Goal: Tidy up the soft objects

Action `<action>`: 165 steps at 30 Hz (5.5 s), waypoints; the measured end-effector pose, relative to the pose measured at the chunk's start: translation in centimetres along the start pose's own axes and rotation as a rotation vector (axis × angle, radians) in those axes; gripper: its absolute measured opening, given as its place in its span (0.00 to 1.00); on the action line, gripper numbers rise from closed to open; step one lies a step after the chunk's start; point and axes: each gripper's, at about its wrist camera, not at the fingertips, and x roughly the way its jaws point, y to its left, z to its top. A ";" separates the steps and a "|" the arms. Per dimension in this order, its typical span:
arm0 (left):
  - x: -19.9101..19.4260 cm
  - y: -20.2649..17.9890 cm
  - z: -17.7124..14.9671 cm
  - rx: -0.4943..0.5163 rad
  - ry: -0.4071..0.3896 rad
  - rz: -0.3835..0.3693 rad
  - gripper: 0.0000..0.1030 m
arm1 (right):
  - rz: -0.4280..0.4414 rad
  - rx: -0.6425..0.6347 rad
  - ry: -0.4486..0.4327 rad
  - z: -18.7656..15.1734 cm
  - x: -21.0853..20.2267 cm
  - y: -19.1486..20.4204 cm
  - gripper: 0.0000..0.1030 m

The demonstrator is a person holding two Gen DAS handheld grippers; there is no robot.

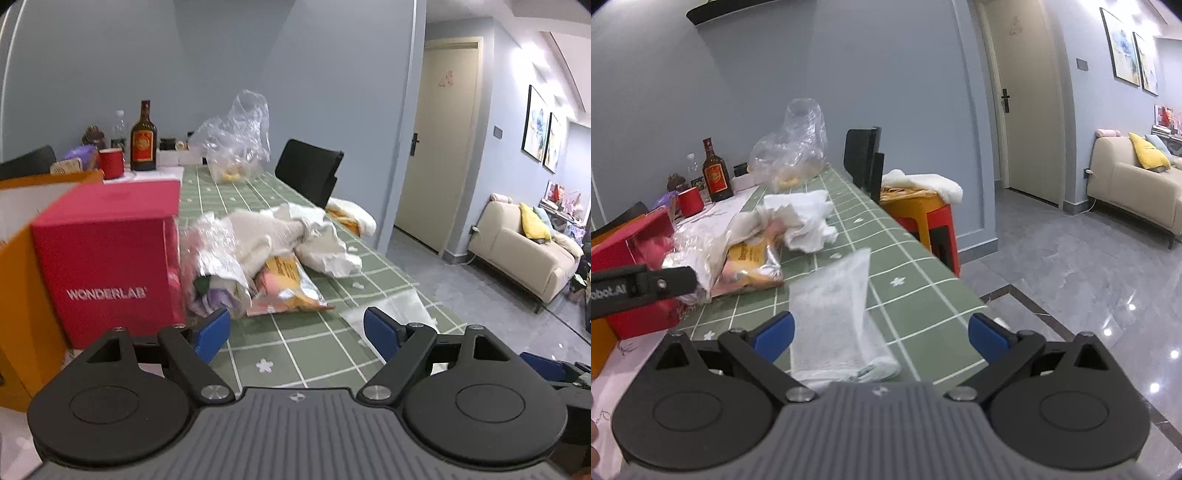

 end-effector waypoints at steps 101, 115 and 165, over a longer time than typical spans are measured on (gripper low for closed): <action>5.3 -3.6 0.0 0.020 -0.043 0.516 0.08 | 0.292 0.242 0.171 2.3 9.2 -1.1 0.02; 8.6 -5.3 1.4 0.031 -0.059 0.585 0.59 | 0.301 0.257 0.173 2.2 9.4 -1.4 0.02; -1.6 -4.7 -1.8 0.440 -0.050 0.270 1.00 | 0.312 0.269 0.175 2.3 9.4 -1.7 0.02</action>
